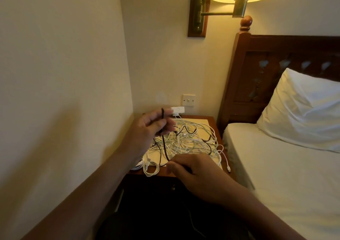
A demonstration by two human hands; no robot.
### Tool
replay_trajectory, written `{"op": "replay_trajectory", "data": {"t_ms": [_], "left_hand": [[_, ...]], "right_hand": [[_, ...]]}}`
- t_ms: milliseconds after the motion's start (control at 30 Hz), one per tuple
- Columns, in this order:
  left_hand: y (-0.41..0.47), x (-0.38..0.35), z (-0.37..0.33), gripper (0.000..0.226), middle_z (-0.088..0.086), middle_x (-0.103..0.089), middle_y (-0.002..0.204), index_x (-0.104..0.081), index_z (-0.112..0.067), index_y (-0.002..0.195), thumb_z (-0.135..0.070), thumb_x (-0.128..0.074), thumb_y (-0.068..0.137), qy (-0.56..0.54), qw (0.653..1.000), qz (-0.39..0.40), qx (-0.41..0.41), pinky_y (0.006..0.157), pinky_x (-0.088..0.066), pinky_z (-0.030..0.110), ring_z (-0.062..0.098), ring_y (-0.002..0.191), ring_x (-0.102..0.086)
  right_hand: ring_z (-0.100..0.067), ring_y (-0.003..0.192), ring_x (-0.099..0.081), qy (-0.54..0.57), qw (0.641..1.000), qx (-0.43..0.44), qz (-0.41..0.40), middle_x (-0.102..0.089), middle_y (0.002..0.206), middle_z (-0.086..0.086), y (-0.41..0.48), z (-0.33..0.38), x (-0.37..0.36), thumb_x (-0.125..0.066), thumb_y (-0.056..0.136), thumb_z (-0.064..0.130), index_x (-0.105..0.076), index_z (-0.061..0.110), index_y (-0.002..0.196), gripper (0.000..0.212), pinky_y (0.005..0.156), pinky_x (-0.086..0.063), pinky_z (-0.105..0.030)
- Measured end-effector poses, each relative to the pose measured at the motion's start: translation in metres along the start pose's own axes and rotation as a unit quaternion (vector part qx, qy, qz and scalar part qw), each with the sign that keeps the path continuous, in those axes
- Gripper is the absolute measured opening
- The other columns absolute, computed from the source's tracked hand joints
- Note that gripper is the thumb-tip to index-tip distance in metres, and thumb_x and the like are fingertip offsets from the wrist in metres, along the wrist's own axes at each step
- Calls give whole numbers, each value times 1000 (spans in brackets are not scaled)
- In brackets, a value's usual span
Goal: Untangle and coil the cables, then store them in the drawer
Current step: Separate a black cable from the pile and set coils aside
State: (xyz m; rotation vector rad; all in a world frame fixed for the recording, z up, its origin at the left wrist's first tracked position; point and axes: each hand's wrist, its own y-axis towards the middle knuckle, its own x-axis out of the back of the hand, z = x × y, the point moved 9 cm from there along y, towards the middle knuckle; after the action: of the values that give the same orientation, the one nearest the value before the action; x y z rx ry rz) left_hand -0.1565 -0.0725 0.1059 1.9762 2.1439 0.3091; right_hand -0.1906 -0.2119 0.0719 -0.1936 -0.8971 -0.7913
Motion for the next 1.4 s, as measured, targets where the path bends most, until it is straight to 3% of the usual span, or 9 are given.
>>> {"op": "replay_trajectory", "data": {"t_ms": [133, 233, 500, 600, 700, 900, 1033, 1200, 1400], "left_hand": [[-16, -26, 20, 27, 1, -76, 96, -72, -22, 116, -12, -49, 105, 175, 973, 152, -6, 79, -54, 23, 15, 87, -71], [-35, -38, 26, 30, 11, -70, 83, -73, -19, 110, -23, -44, 106, 74, 971, 224, 42, 64, -49, 24, 15, 63, -61], [-46, -32, -6, 33, -1, -45, 56, -75, -5, 103, -28, -52, 100, -202, 963, 163, 72, 48, -31, 21, 9, 48, -29], [-33, -27, -11, 33, -1, -49, 58, -72, -1, 107, -23, -49, 99, -280, 952, 100, 71, 48, -31, 20, 7, 45, -32], [-22, -21, -4, 32, 4, -62, 73, -68, 2, 115, -19, -53, 96, -288, 955, 43, 57, 55, -40, 21, 10, 52, -45], [-10, 5, 4, 23, 3, -76, 85, -66, -13, 124, -14, -50, 106, 57, 995, -70, -29, 68, -56, 24, 15, 66, -67], [-19, -5, 34, 26, 0, -71, 73, -70, -18, 110, -26, -45, 108, 214, 974, 65, 16, 61, -48, 25, 15, 55, -60], [-50, -21, 32, 52, 5, -52, 58, -76, -9, 100, -45, -38, 106, 46, 975, 195, 95, 51, -34, 19, 12, 50, -41], [-41, -11, 4, 40, 2, -40, 53, -73, -1, 98, -31, -46, 101, -188, 977, 77, 65, 48, -31, 22, 12, 49, -28]], "right_hand": [[3, 71, -60, -37, 995, 45, -83, -62, 74, 19, -1, 23, 41, -58, 104, 27, -73, 24, 110, 16, 64, -44, -12], [4, 69, -60, -24, 985, 42, -164, -63, 71, 20, 3, 16, 75, -63, 100, 29, -76, 25, 103, 14, 61, -43, -10], [-7, 71, -61, 49, 977, -14, -207, -68, 78, 11, 11, -26, 71, -59, 101, 36, -74, 31, 102, 16, 60, -47, -20], [0, 73, -60, 44, 982, -26, -183, -67, 83, 17, 11, -30, 43, -52, 105, 33, -72, 28, 111, 22, 60, -43, -15], [-8, 74, -61, 21, 990, -16, -141, -69, 88, 9, 10, -22, 11, -46, 107, 37, -67, 29, 115, 24, 66, -53, -34], [-22, 91, -67, -153, 988, 39, 3, -69, 113, 2, 2, 22, -18, -43, 111, 27, -64, 22, 129, 28, 82, -55, -44], [-2, 77, -63, -145, 988, 41, -40, -74, 97, 10, 4, 27, 30, -52, 105, 37, -71, 29, 121, 26, 71, -49, -19], [2, 83, -65, -67, 988, 33, -138, -72, 91, 23, 17, -1, 87, -65, 99, 29, -78, 31, 110, 17, 70, -47, -15], [2, 87, -64, -65, 991, -38, -113, -71, 104, 10, 11, -50, 26, -48, 107, 25, -61, 35, 133, 30, 71, -50, -15]]}}
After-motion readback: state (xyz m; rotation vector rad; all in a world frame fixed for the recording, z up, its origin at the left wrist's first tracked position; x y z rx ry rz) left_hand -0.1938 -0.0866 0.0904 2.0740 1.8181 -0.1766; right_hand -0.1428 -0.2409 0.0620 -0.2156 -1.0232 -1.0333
